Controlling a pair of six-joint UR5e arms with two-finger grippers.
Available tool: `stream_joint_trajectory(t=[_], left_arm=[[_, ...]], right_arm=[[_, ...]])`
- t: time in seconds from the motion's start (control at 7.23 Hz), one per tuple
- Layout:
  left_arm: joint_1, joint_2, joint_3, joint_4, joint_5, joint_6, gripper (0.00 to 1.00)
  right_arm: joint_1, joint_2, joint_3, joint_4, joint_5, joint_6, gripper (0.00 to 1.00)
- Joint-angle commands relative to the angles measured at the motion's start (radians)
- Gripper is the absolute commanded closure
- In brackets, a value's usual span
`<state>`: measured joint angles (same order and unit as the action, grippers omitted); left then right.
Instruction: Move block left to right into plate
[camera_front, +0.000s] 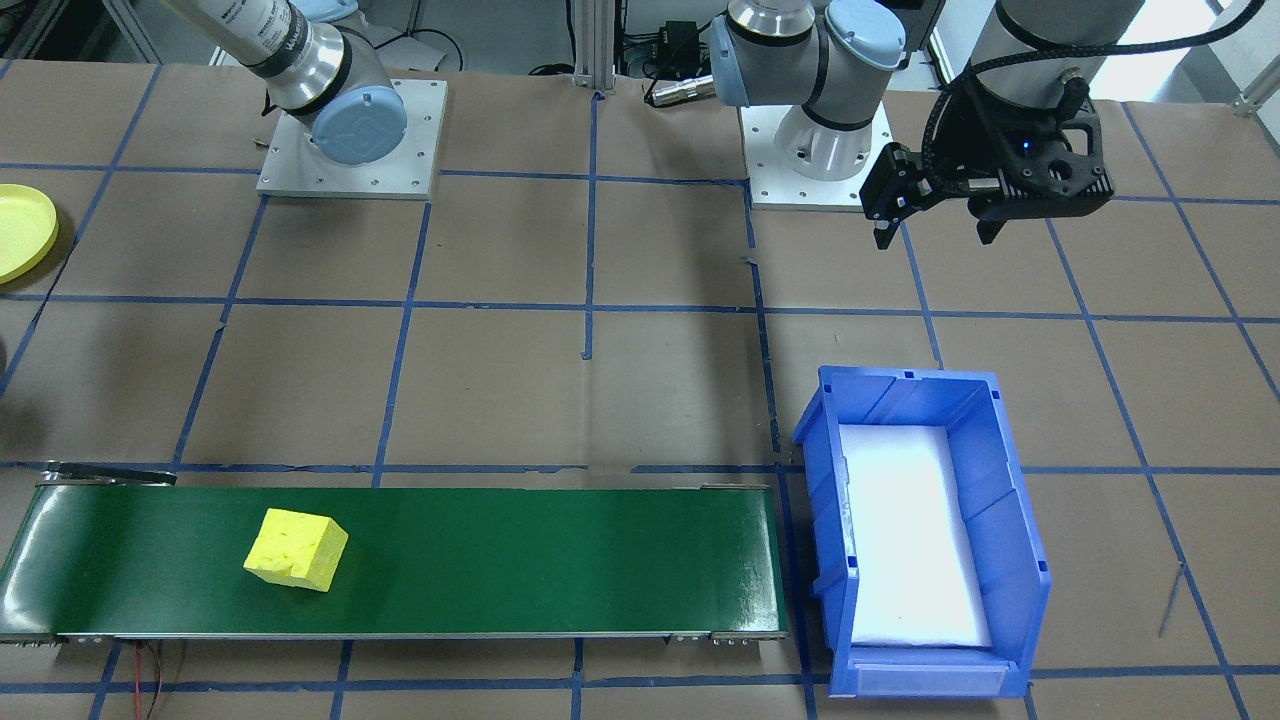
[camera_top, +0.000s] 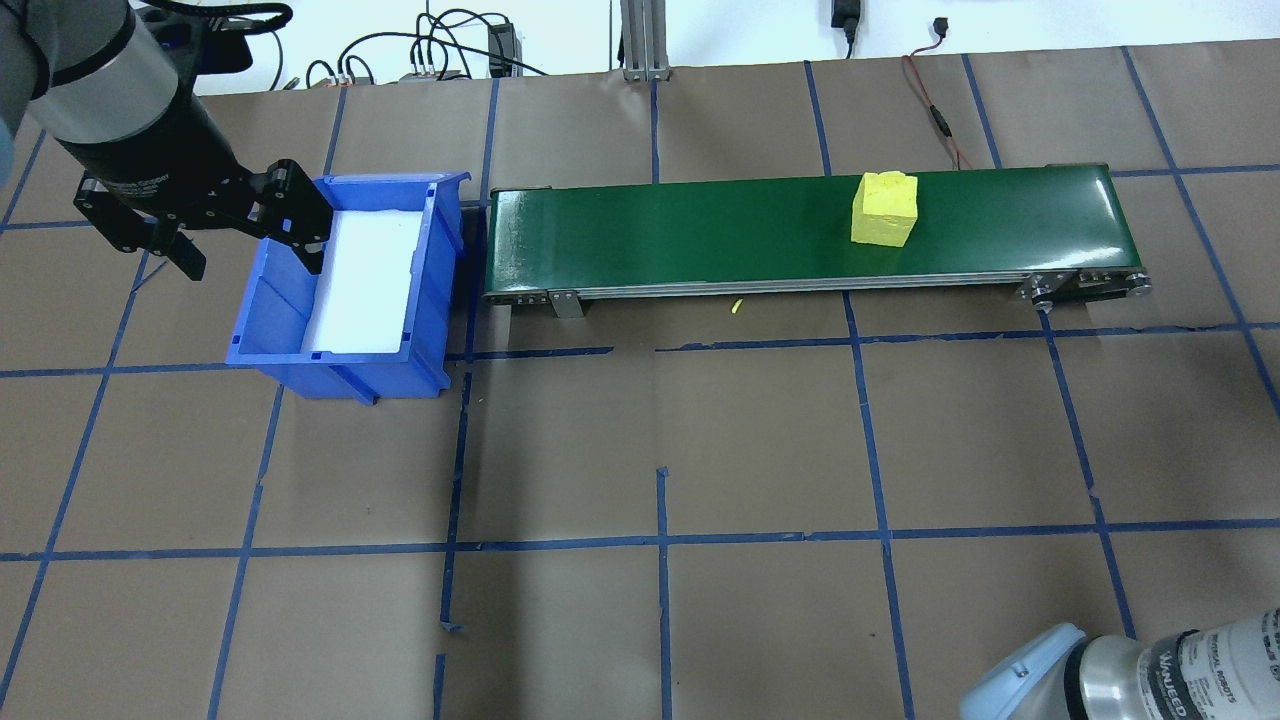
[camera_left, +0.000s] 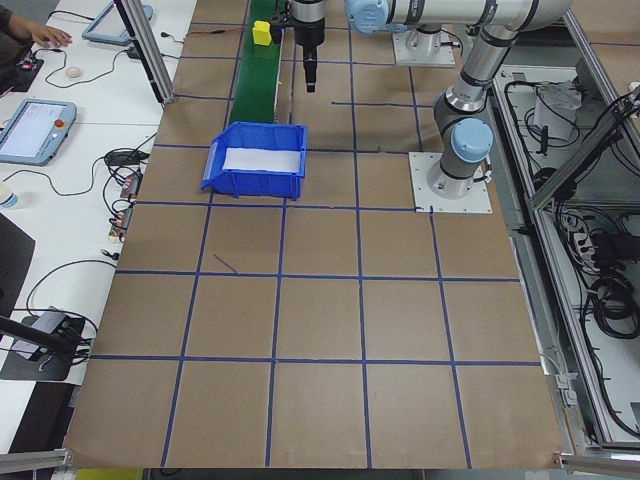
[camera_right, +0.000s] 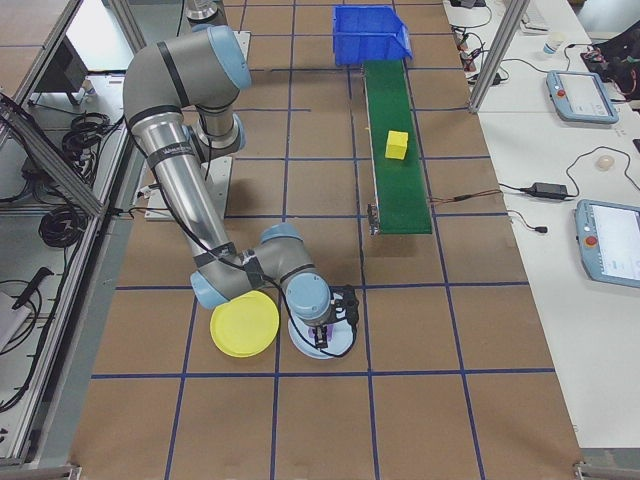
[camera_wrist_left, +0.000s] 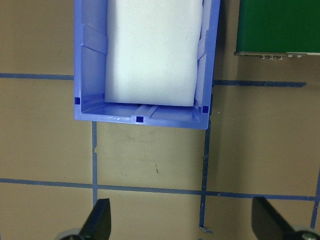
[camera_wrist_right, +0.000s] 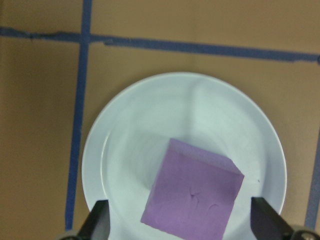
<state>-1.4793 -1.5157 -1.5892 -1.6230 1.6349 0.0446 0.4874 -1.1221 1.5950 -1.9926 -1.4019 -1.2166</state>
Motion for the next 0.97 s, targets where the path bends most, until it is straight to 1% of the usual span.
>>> stream_joint_trajectory(t=[0.0,0.14,0.28,0.41,0.55,0.83], left_arm=[[0.001,-0.001,0.0,0.0,0.0,0.0,0.0],[0.002,-0.001,0.0,0.0,0.0,0.0,0.0],[0.001,-0.001,0.0,0.0,0.0,0.0,0.0],[0.001,-0.001,0.0,0.0,0.0,0.0,0.0],[0.001,-0.001,0.0,0.0,-0.001,0.0,0.0],[0.001,-0.001,0.0,0.0,0.0,0.0,0.0]], right_arm=[[0.147,-0.074,-0.001,0.009,0.02,0.095,0.0],[0.23,-0.085,-0.001,0.008,0.02,0.191,0.0],[0.32,-0.084,-0.001,0.005,0.02,0.283,0.03],[0.395,-0.085,-0.001,0.003,0.038,0.437,0.03],[0.481,-0.078,-0.003,-0.003,0.037,0.521,0.02],[0.595,-0.065,-0.016,-0.003,0.038,0.743,0.02]])
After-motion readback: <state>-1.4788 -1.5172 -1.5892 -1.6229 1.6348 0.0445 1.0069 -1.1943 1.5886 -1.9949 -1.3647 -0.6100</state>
